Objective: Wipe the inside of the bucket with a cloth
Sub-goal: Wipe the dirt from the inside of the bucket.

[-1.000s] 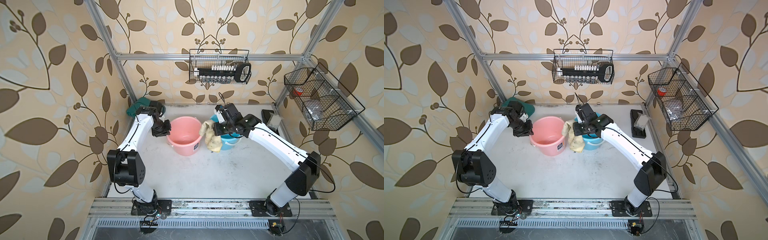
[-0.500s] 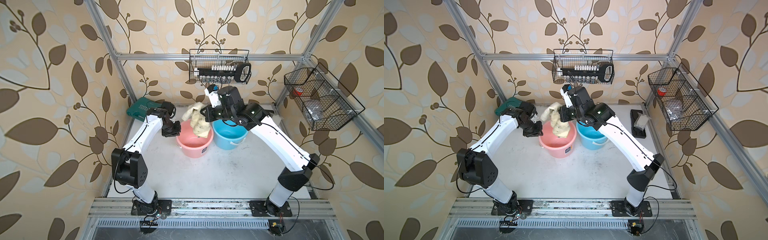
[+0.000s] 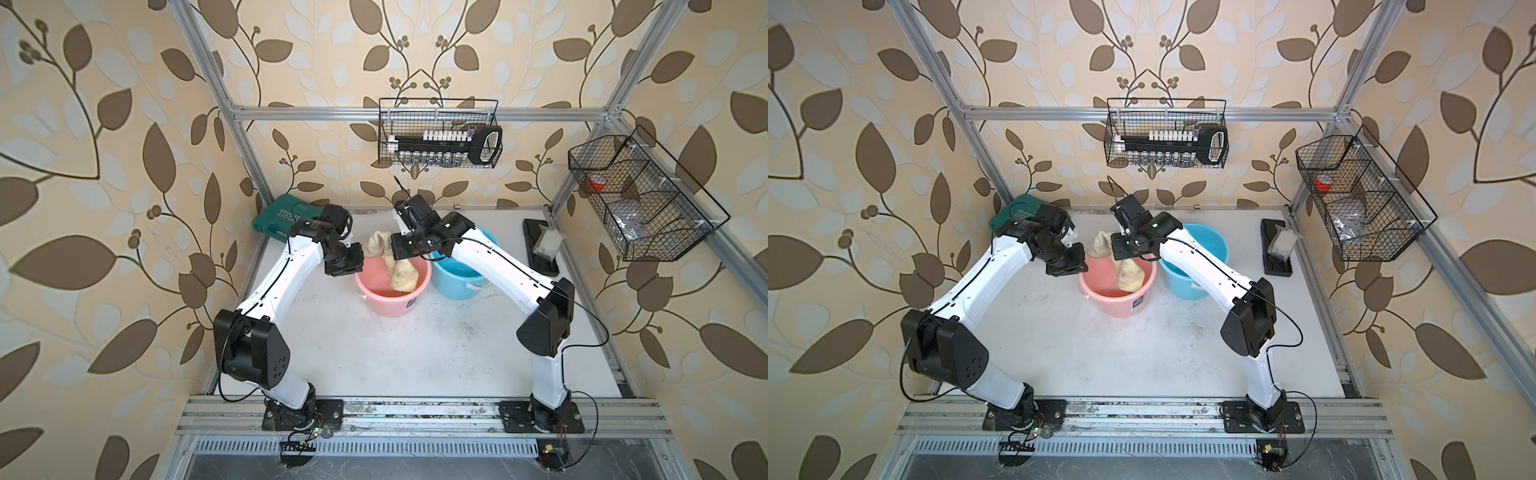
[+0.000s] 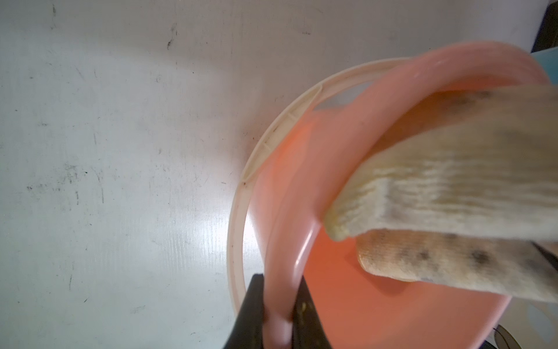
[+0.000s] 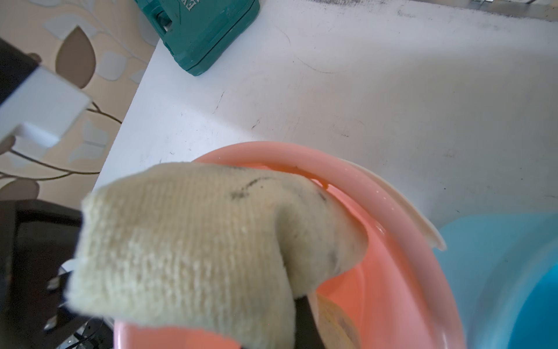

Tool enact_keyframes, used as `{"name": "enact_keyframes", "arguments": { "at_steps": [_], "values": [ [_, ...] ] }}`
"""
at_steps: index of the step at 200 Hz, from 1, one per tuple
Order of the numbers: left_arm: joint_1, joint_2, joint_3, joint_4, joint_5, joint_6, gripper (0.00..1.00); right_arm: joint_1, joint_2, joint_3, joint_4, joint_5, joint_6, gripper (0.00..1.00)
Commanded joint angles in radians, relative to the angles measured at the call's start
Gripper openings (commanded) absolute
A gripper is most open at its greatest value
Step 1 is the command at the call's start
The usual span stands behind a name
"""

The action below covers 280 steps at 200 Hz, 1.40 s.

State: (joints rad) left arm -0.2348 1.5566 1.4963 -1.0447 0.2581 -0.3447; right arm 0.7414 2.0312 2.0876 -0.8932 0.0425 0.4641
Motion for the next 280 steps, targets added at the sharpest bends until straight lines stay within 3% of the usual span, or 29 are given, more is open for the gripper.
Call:
{"name": "enact_keyframes", "arguments": {
  "at_steps": [1,40,64,99,153,208,280],
  "values": [
    [0.003,-0.063,-0.022,0.026,0.050,-0.013,0.00,0.000,0.059,0.045,-0.005,0.038,0.029,0.00],
    [0.002,-0.082,-0.044,0.027,0.084,-0.002,0.00,0.000,0.111,0.117,0.016,0.037,0.054,0.00],
    [-0.009,-0.096,-0.063,0.046,0.099,0.000,0.00,0.005,0.171,0.202,0.008,-0.026,0.074,0.00],
    [-0.021,-0.093,-0.064,0.049,0.099,-0.003,0.00,0.067,0.245,0.336,-0.038,-0.058,0.049,0.00],
    [-0.033,-0.082,-0.049,0.057,0.102,-0.015,0.00,0.090,0.219,0.235,0.026,-0.130,0.071,0.00],
    [-0.041,-0.107,-0.062,0.046,0.072,-0.009,0.00,0.011,0.196,0.189,0.016,0.008,0.103,0.00],
    [-0.041,-0.107,-0.045,0.026,-0.005,0.000,0.00,-0.057,0.000,-0.034,-0.008,0.213,0.098,0.00]
  ]
}}
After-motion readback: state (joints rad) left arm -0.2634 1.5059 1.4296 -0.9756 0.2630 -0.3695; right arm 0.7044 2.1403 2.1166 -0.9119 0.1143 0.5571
